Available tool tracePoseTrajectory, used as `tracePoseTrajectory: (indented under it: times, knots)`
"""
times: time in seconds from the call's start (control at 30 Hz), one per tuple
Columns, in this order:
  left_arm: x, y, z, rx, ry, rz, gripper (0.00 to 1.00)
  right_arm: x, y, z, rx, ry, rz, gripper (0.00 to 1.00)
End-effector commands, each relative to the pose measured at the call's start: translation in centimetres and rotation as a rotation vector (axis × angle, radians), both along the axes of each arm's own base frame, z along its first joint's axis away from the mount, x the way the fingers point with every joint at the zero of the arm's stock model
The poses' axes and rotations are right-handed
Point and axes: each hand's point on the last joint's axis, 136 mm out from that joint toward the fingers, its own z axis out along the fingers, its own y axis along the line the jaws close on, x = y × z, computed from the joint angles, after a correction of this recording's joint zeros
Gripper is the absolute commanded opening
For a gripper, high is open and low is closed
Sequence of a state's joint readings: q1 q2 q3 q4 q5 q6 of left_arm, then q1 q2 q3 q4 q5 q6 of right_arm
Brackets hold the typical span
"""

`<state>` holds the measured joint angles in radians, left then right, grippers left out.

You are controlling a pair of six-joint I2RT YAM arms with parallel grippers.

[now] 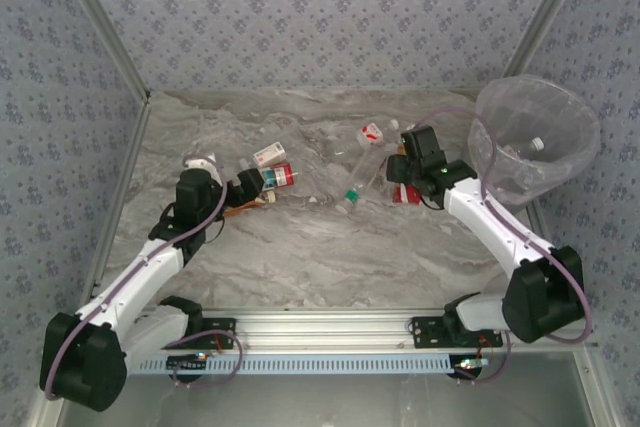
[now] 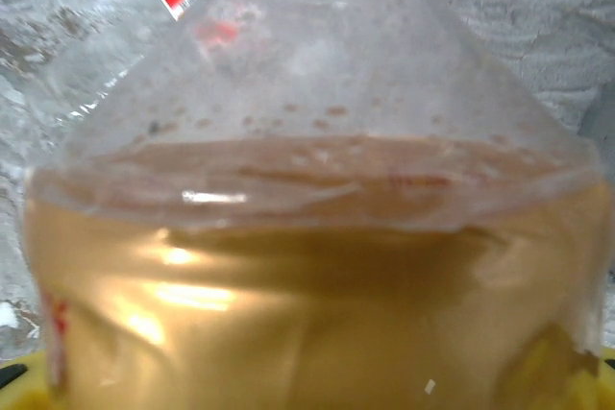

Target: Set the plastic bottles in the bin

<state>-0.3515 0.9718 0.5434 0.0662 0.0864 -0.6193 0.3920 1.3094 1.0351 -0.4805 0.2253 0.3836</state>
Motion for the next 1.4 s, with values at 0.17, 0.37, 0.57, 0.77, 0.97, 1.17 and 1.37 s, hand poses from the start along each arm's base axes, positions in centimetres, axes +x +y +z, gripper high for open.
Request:
tracePoseTrajectory:
  times: [0.17, 0.37, 0.57, 0.77, 0.97, 1.17, 1.37]
  knots:
    - [-0.3, -5.8, 4.4, 0.016, -0.159, -0.233, 0.99, 0.3, 0.7, 7.0, 0.01, -0.211, 0.071, 0.59]
    - [-1.3, -9.8, 5.7, 0.035, -0.205, -0.399, 0.99, 0.3, 0.5, 10.2, 0.012, -0.313, 0.084, 0.59]
    - [-2.6, -13.5, 5.9, 0.102, -0.215, -0.541, 0.99, 0.5, 0.0, 13.3, -0.005, -0.404, 0.08, 0.59]
    - [-3.1, -15.7, 5.9, 0.091, -0.223, -0.601, 1.0, 0.9, -1.4, 16.6, -0.008, -0.482, 0.048, 0.59]
    - [-3.3, -16.3, 5.5, 0.092, -0.216, -0.627, 0.99, 1.5, -4.4, 20.5, -0.017, -0.571, -0.033, 0.59]
    - [-3.1, -15.9, 5.2, 0.11, -0.216, -0.607, 0.99, 2.0, -7.9, 23.0, -0.03, -0.634, -0.107, 0.59]
    - [-3.0, -15.6, 4.9, 0.122, -0.209, -0.596, 0.99, 2.0, -13.5, 24.7, -0.101, -0.664, -0.235, 0.59]
